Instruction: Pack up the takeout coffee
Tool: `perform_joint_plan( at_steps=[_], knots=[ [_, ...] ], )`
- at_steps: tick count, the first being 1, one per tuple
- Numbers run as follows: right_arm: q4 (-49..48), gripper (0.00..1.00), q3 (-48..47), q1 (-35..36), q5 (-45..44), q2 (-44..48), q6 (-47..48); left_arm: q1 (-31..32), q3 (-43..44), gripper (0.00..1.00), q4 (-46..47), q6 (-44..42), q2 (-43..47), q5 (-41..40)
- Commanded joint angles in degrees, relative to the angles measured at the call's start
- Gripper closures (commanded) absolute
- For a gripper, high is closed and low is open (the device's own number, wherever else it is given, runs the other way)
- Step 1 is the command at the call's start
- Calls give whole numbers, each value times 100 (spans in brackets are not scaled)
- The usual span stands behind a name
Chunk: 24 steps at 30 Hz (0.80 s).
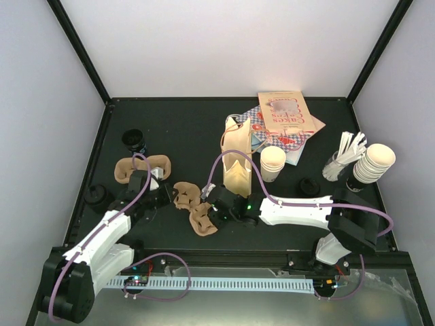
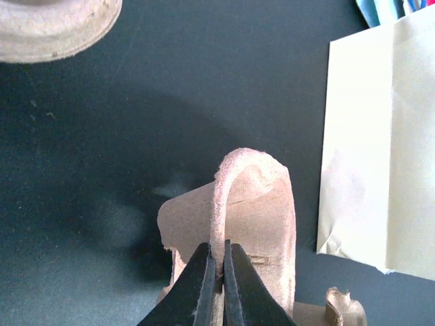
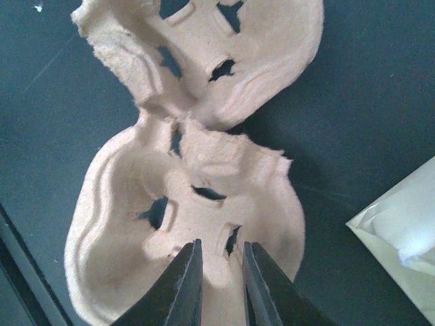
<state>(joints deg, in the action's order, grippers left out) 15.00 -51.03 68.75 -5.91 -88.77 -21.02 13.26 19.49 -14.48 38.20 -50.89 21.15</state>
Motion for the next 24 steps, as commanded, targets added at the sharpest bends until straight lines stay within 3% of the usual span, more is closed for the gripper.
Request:
perform_joint_plan(
  at_steps=[1,9,19,24],
  knots=[
    [-134,79,-149,-23,384,-34,-420,2,110,98,457,176,-28,-125],
    [-610,79,-396,-17,964,-397,-887,2,-16,98,660,241,-384,65],
    [-247,44,-380,-20,321,-99,-619,2,-68,96,269,119,-448,-51],
    [71,37,-373,-30,-82,88,-424,2,-120,87,155,117,-541,-38]
  ],
)
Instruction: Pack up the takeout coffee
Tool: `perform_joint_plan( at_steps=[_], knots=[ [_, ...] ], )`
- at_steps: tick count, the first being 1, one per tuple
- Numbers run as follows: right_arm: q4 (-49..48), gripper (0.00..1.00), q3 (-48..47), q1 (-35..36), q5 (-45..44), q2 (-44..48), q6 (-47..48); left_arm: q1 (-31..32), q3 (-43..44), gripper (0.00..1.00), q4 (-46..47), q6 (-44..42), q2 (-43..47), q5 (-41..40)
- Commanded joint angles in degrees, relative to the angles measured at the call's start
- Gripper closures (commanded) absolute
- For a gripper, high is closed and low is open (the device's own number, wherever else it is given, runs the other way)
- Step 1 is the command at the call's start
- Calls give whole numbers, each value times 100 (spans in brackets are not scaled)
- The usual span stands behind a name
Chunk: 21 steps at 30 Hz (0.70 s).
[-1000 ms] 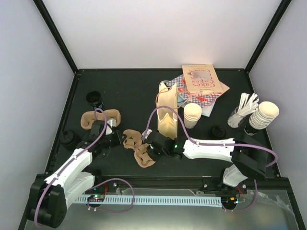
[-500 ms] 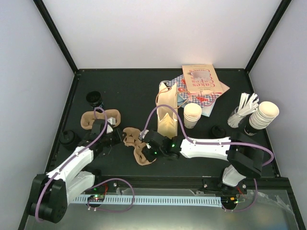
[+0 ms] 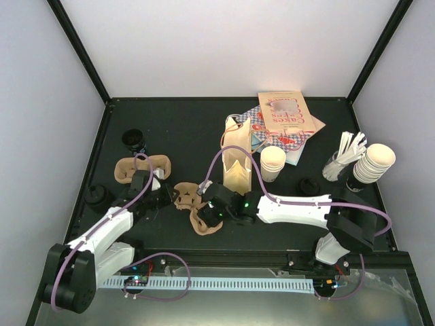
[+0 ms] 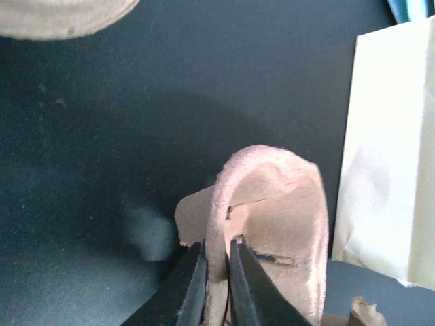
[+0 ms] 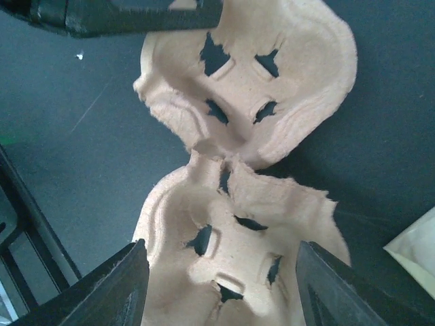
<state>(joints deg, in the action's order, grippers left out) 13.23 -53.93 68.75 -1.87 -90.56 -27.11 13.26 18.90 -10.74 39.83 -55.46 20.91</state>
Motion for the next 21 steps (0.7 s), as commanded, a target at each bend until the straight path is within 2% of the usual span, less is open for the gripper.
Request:
perform_joint_plan(
  at_steps=[1,5,8,14,21],
  knots=[
    [327,36,-82,-30,-549,299,208,2,-57,80,-263,-59,-75,-20],
    [454,31,-74,-30,-756,447,325,1,110,45,-675,-152,265,-515],
    [484,23,-79,-29,-885,564,405,2,428,30,-1197,-256,629,-999],
    [636,21,-148,-48,-1168,785,619,-20,1410,28,-2442,-405,794,-2034],
    [808,18,-94,-248,-1145,1153,804,-330,2527,21,-3107,-844,559,-2479]
  ],
)
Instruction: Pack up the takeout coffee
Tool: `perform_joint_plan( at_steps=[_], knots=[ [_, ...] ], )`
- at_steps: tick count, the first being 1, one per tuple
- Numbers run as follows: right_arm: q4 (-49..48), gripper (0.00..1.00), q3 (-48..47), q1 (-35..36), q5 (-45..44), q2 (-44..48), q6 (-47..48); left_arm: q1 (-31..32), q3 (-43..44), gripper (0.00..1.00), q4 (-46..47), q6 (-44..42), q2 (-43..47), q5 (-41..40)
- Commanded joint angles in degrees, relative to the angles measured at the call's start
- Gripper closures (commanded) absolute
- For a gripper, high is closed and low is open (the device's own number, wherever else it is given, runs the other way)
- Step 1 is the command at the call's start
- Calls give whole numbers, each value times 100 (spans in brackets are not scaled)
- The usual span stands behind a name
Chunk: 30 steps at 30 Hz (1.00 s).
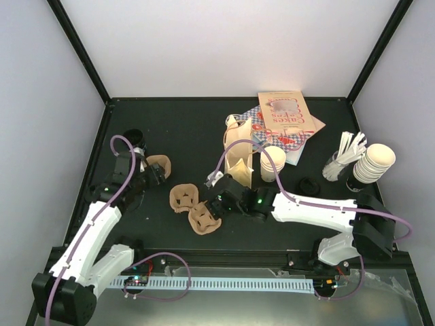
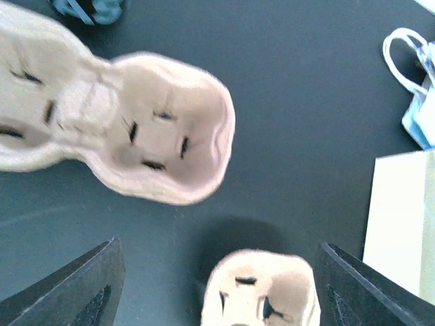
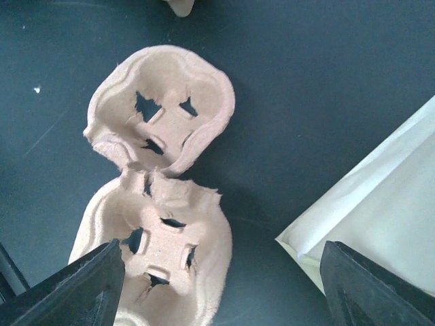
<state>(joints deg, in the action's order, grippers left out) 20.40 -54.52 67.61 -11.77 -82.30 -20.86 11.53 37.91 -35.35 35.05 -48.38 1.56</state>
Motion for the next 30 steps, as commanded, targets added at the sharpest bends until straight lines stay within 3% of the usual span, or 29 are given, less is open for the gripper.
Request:
perform_joint_plan(
  at_steps=[1,8,12,18,30],
  knots=[
    [81,18,0,-163,-124,408,213,-213,775,22,-706,-464,-271,-603],
    [212,18,133,-205,137,929,397,-388,2195,26,-1393,-1573,-1683,-781],
    [235,17,264,-205,289,1227,404,-384,2850,32,-1916,-1790,-2754,-725],
    [288,17,408,-205,354,1497,456,-283,2963,39,-1485,-1741,-3504,-137],
    [290,17,415,-205,443,1719,515,-133,3106,37,-1124,-1791,-4343,-371]
  ],
)
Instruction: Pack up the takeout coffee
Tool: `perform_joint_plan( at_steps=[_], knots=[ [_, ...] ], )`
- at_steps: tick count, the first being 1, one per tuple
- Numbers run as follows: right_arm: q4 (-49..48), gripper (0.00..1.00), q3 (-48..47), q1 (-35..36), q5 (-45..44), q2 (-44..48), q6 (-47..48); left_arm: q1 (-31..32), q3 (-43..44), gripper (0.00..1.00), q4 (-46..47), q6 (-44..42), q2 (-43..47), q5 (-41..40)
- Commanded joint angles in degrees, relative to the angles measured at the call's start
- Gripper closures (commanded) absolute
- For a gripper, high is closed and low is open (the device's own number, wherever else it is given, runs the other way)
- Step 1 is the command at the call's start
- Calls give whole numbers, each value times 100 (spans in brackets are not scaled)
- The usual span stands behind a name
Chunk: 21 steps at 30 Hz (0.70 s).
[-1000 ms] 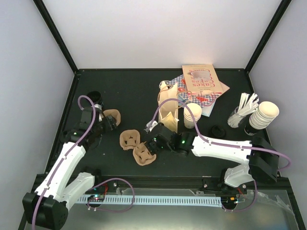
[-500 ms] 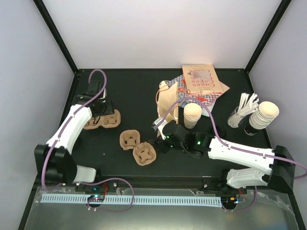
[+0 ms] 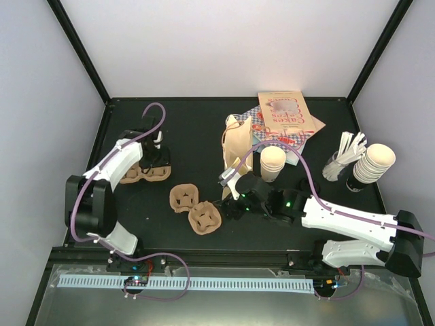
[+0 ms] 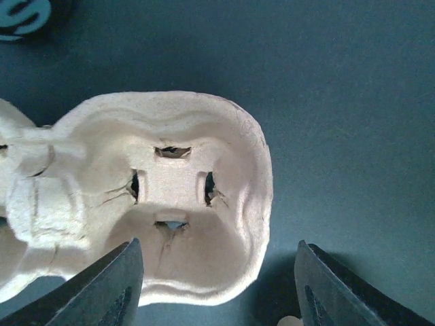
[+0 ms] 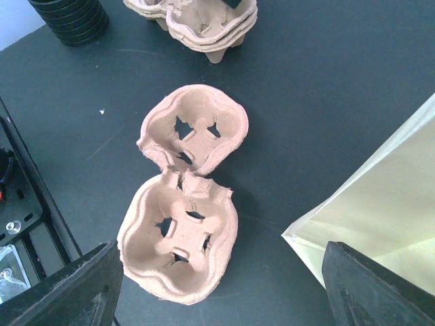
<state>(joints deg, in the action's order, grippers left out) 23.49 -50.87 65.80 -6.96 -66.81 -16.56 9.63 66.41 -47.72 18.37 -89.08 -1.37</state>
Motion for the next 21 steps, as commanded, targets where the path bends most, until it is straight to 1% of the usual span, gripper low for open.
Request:
perform_joint_plan(
  at_steps=[1,9,13,16,21],
  knots=[
    [-15,17,45,-23,-42,178,98,69,278,38,125,-134,-347,-98],
    [-2,17,-18,-23,-52,141,121,74,467,40,113,-295,-788,-32],
    [7,17,-44,-24,-61,83,121,74,513,40,87,-314,-847,-62],
    [16,17,-64,-23,-55,47,119,77,514,45,64,-310,-855,-183],
    [16,17,-63,-24,-60,46,115,75,522,45,11,-328,-939,-141]
  ],
)
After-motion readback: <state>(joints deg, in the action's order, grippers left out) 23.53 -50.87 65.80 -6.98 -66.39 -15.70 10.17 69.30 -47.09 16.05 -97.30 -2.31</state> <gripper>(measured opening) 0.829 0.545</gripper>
